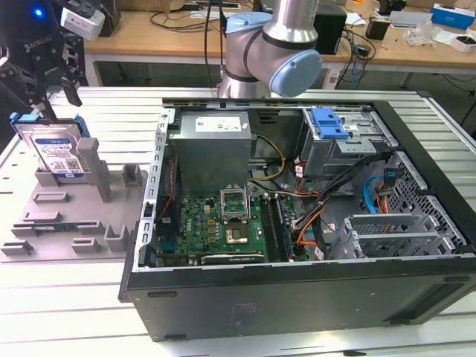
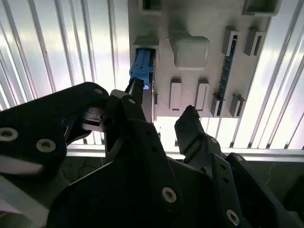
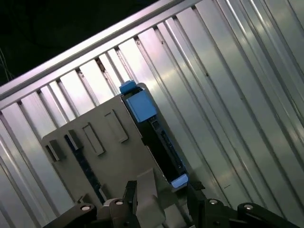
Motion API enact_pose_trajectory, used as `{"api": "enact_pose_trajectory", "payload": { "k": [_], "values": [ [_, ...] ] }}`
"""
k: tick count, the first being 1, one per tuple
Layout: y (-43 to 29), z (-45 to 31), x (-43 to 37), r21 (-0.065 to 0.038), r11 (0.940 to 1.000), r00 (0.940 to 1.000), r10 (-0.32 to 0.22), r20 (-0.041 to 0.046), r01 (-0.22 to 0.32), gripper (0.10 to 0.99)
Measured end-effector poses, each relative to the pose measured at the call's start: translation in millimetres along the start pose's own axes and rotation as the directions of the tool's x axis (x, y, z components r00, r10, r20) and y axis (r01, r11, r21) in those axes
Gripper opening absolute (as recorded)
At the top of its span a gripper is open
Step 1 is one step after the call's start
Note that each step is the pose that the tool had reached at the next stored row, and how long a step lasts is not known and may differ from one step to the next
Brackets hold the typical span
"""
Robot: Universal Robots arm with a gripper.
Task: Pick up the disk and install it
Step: 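Pick up the disk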
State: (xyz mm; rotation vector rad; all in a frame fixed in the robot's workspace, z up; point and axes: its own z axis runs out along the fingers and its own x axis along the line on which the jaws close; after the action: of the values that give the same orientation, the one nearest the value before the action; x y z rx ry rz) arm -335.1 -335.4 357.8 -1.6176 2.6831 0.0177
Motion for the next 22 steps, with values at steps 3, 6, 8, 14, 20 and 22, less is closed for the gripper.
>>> {"api": "enact_pose_trajectory", "payload": {
  "k": [3, 6, 8, 14, 20, 22],
  "values": [
    [0.0, 0.4, 0.0, 0.004, 0.9988, 0.9988, -0.048, 0.0010, 0.048, 0.541],
    [0.0, 1.0, 0.0, 0.009, 0.9955, 0.9955, -0.094, 0.0023, 0.094, 0.541],
    [0.0, 1.6, 0.0, 0.016, 0.9909, 0.9910, -0.134, 0.0036, 0.133, 0.541],
    [0.0, 2.9, 0.0, 0.032, 0.9727, 0.9731, -0.230, 0.0047, 0.230, 0.541],
    [0.0, 4.2, 0.1, 0.039, 0.9314, 0.9321, -0.362, 0.0007, 0.362, 0.541],
    [0.1, 4.5, 0.1, 0.039, 0.9070, 0.9077, -0.420, -0.0012, 0.419, 0.541]
  ]
}}
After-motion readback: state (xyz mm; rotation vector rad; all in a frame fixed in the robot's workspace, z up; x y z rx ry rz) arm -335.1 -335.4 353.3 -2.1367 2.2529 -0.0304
